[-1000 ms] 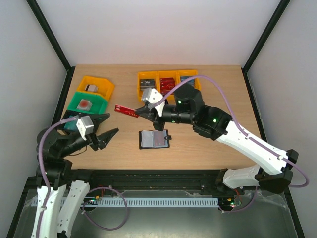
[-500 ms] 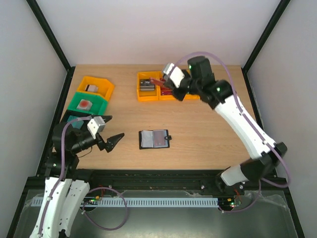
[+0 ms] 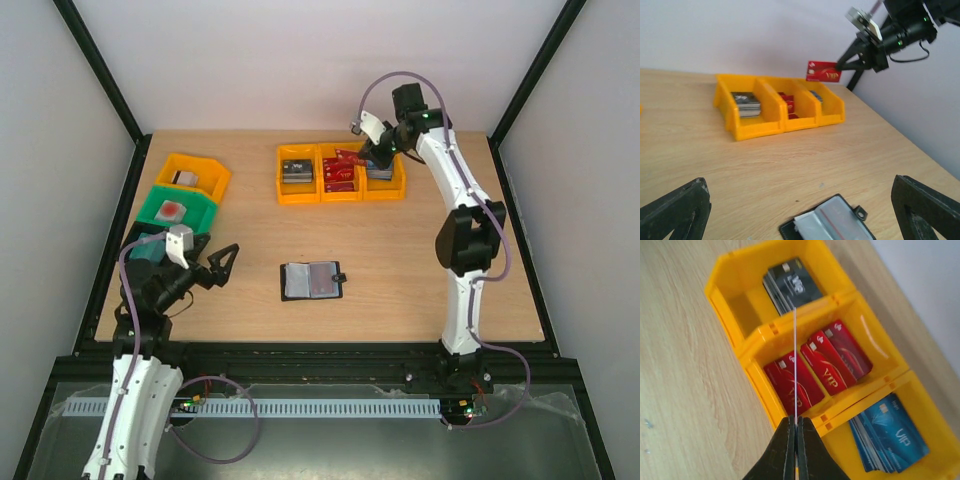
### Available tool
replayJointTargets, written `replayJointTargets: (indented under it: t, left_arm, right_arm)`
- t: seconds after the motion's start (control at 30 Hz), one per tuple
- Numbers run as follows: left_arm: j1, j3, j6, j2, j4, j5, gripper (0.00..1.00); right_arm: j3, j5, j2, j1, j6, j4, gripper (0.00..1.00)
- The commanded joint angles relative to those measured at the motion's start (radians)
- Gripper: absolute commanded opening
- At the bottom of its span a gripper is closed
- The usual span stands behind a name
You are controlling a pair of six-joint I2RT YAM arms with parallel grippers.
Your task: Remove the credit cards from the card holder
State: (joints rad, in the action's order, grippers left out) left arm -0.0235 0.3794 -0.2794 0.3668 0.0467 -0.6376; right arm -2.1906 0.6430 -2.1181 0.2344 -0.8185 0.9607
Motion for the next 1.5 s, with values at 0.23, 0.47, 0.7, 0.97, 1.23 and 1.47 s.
replayJointTargets:
  t: [0.23,0.47,0.7,0.97,1.23,1.47]
  left_arm:
    - [0.104,-0.059,-0.106,0.006,-0.121,0.024,0.99]
    - [0.118,-0.063,-0.106,0.027,-0.122,0.026,0.99]
    - [0.129,-0.065,-0.104,0.035,-0.122,0.026,1.0]
    - [0.129,-0.07,-0.106,0.042,-0.128,0.024,0.99]
    - [0.132,-0.071,-0.106,0.046,-0.128,0.026,0.99]
    - [0.134,-0.072,-0.102,0.041,-0.128,0.026,1.0]
  right_arm:
    - [-0.16,0.106,-0.252,-0.019,-0.061,-0.087,0.01]
    - [-0.162,0.089,-0.332,-0.019,-0.026,-0.206,0.01]
    - [-0.169,0.073,-0.37,-0.017,-0.103,-0.116,0.02]
    - [-0.161,0.045,-0.41,-0.017,-0.098,-0.151,0.02]
    - [-0.126,-0.009,-0.429,0.005,-0.059,-0.326,0.08]
    - [-0.097,-0.071,-0.411,0.014,-0.009,-0.451,0.18]
